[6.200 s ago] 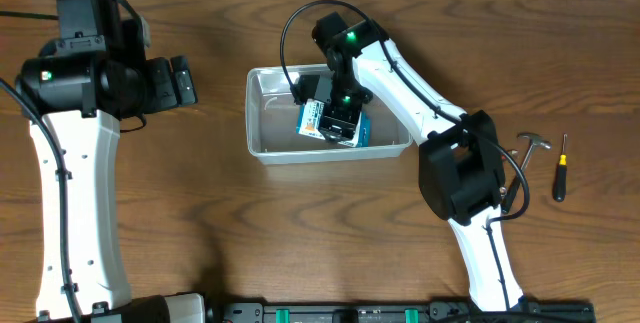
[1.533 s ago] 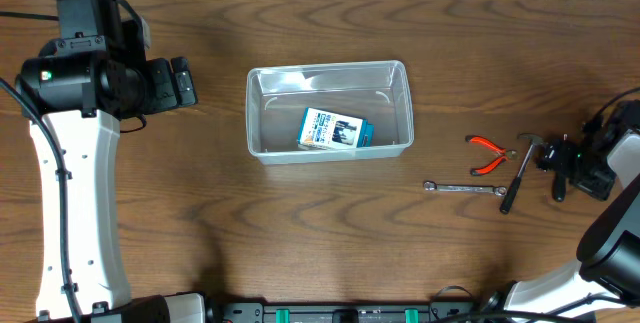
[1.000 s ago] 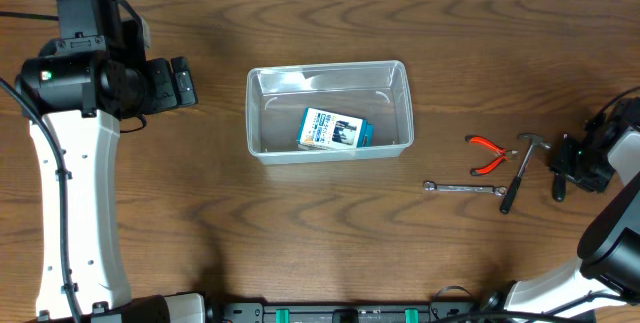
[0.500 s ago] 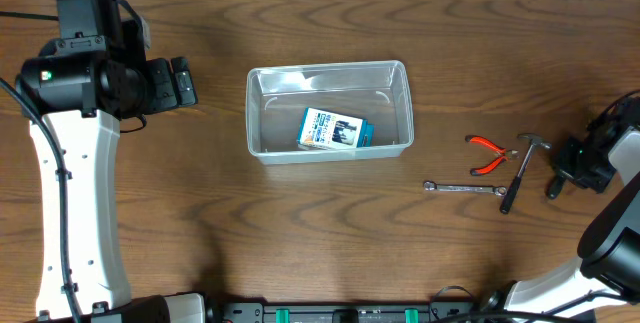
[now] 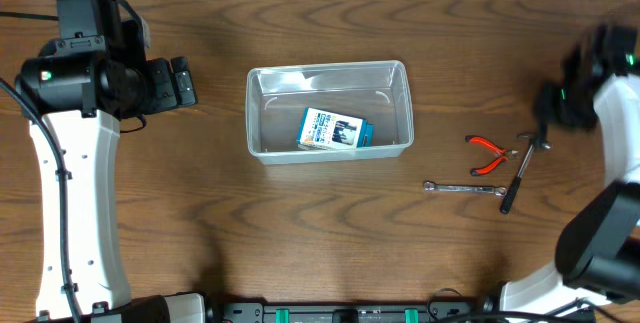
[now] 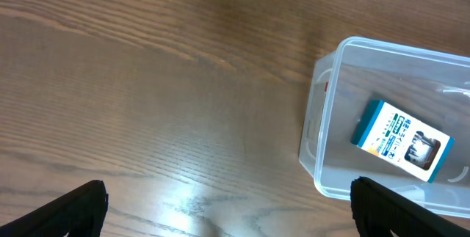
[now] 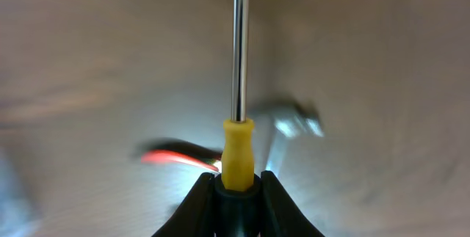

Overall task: Pack container
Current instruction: 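Grasp the yellow-handled screwdriver with the right gripper, then carry the screwdriver into the container and release it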

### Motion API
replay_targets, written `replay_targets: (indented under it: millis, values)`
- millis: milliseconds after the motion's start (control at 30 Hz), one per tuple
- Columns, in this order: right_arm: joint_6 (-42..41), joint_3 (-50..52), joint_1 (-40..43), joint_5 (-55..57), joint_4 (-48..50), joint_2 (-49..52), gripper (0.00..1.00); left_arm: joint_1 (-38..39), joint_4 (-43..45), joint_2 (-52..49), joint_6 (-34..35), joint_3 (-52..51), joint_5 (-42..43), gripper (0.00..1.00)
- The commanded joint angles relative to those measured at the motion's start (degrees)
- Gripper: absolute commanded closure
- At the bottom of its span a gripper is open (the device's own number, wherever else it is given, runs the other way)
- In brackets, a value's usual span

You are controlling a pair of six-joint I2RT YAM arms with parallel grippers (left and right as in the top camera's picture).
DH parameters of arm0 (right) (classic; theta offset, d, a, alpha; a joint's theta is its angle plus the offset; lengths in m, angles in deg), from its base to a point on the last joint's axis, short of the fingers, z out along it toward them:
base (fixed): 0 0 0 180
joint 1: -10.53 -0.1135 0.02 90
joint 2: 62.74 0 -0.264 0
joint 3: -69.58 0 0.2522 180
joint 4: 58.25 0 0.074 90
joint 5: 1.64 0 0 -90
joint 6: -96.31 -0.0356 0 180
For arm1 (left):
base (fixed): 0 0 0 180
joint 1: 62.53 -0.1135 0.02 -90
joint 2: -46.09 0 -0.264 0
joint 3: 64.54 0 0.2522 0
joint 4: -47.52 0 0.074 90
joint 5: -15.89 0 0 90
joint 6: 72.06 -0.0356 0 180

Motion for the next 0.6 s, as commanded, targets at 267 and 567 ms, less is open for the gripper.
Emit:
replay_targets:
  millis: [267, 567]
  values:
    - [31.06, -12.31, -33.81, -4.24, 8.46, -1.62, 0.99, 0.02, -0.20, -0.22, 0.33, -0.02, -0.46, 0.02]
    - [38.56, -12.31, -47.10, -6.25, 13.07, 11.32, 0.99, 0.02, -0.22, -0.22, 0.33, -0.02, -0.46, 0.02]
